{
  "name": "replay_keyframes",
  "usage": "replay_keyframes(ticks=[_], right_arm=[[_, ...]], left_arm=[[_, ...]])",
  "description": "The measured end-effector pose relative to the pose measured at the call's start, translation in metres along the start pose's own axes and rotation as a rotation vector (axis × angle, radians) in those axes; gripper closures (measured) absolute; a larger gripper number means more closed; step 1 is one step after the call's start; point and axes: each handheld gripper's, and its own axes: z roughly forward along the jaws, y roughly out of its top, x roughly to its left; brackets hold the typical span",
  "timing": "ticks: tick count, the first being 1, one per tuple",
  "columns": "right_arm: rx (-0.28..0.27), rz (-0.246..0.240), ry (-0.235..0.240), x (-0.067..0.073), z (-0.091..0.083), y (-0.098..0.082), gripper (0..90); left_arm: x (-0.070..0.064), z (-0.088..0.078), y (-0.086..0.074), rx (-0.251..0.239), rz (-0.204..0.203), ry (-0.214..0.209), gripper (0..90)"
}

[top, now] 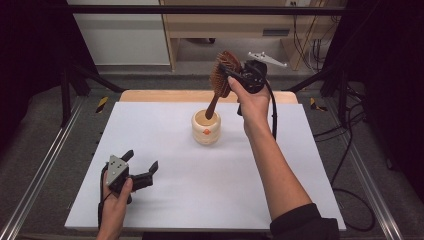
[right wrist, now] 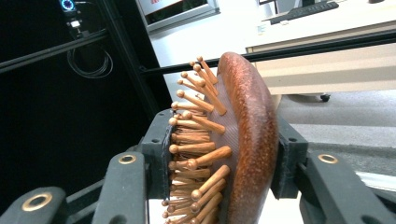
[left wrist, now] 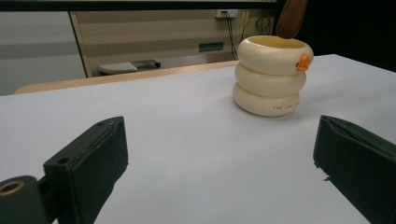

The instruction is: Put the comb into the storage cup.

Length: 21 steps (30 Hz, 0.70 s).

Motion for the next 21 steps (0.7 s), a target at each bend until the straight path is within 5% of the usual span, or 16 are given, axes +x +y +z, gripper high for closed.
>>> replay_keyframes(ticks=[21], right_arm=[[0.021,-0.014,-0.011,-0.003,0.009,-0.020,51.4]], left_arm=[[-0.001,0.001,0.000,0.001,-0.002,-0.001,3.1]])
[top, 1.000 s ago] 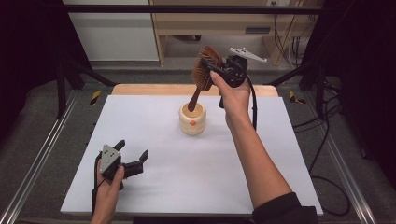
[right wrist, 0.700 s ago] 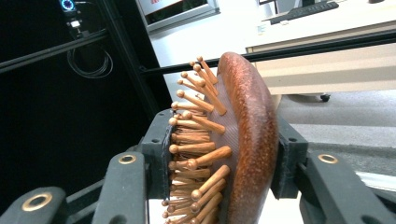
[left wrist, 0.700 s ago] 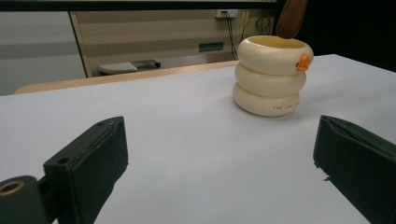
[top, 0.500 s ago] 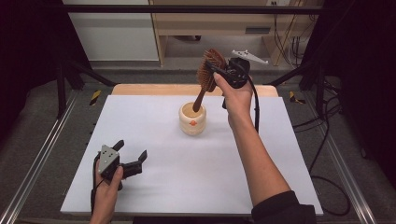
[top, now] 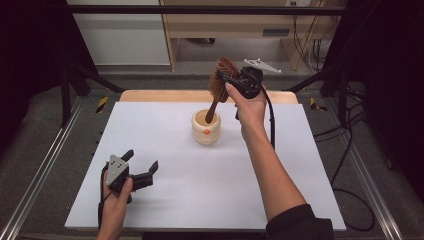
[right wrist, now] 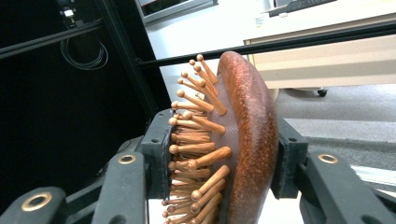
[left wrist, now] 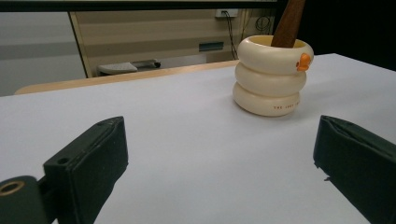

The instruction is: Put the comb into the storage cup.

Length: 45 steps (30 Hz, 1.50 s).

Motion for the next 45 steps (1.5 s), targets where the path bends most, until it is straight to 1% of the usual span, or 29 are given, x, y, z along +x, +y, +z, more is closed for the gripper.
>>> replay_keyframes(ticks=[4,7,9,16,20,21,25,28,33,40,45], right_arm=[[0.009,0.008,-0.002,-0.001,0.004,-0.005,51.3],[0.017,0.001,-0.003,0.000,0.007,-0.009,51.3],[0.014,0.008,-0.003,0.000,0.009,-0.012,51.3],[0.032,0.008,0.004,0.005,0.017,-0.021,51.2],[0.037,0.007,0.004,0.005,0.021,-0.025,51.2],[0.038,0.008,0.004,0.005,0.021,-0.025,51.2],[0.043,0.014,0.001,0.004,0.022,-0.029,51.2],[0.034,0.031,0.003,0.002,0.022,-0.031,51.1],[0.043,0.026,0.002,0.000,0.023,-0.034,51.1],[0.046,0.042,-0.001,-0.003,0.024,-0.038,51.1],[0.052,0.037,0.002,-0.004,0.027,-0.040,51.1]], left_arm=[[-0.001,0.000,0.000,-0.001,0.014,-0.003,3.0],[-0.001,0.000,0.001,0.000,0.016,-0.006,2.8],[-0.001,-0.001,0.001,0.002,0.017,-0.009,2.2],[0.001,-0.002,0.001,-0.008,0.006,-0.003,2.2],[0.003,-0.002,0.001,-0.007,0.006,-0.002,2.2],[0.004,-0.002,0.001,-0.004,0.012,0.000,2.2],[0.004,-0.003,0.001,-0.006,0.008,0.000,2.3],[0.004,-0.003,0.001,-0.010,0.003,0.002,2.2],[0.005,-0.003,0.001,-0.016,-0.002,0.006,1.5],[0.006,-0.004,0.001,-0.012,-0.003,0.007,1.5],[0.006,-0.004,0.001,-0.013,-0.003,0.004,1.5]])
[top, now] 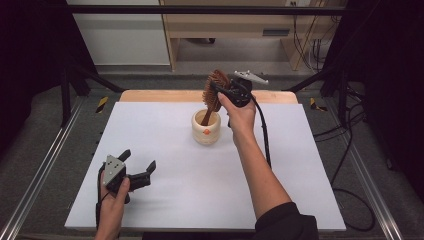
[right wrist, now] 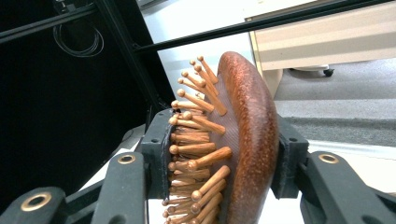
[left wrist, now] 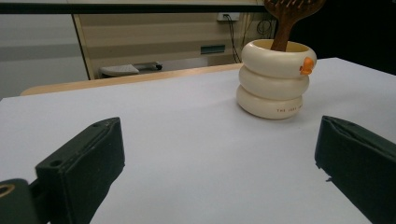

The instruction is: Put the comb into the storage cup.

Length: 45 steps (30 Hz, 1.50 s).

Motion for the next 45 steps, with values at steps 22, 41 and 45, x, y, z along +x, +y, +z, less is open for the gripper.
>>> replay_keyframes(ticks=[22,41,45], right_arm=[[0.017,0.016,0.006,-0.004,0.008,-0.013,51.1],[0.028,0.029,0.013,-0.004,0.014,-0.022,51.1],[0.032,0.033,0.016,-0.005,0.015,-0.024,51.1]], left_arm=[[0.001,0.000,0.000,0.002,0.001,-0.004,1.7],[0.001,0.000,0.000,0.004,0.000,-0.006,1.7],[0.001,0.000,0.000,0.004,0.001,-0.007,1.7]])
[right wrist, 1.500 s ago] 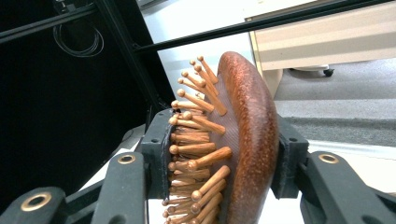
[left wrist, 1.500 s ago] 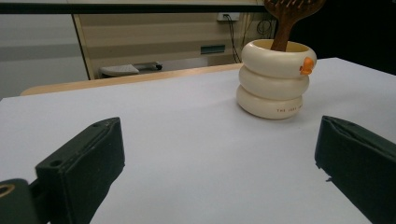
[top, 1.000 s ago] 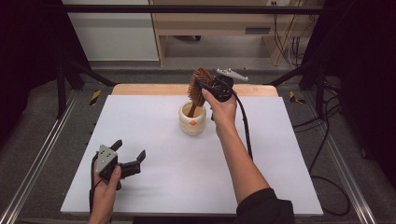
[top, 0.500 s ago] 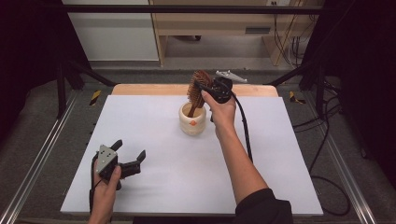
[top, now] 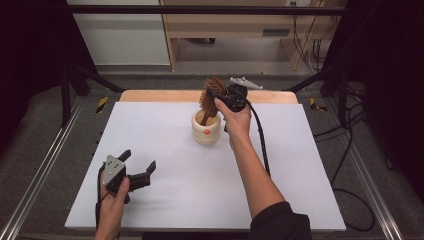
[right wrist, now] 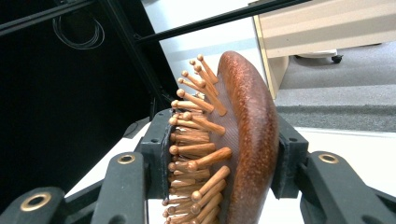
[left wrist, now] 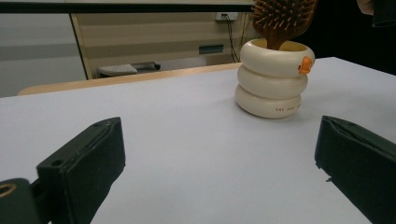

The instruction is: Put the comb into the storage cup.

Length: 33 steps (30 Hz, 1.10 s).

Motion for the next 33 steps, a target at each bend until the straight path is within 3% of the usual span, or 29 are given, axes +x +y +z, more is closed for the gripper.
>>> replay_keyframes(ticks=[33], right_arm=[[-0.004,0.044,0.029,-0.0043,-0.0001,-0.0051,51.0]], left_arm=[[0.0014,-0.0003,0.0000,-0.002,-0.004,0.003,1.7]])
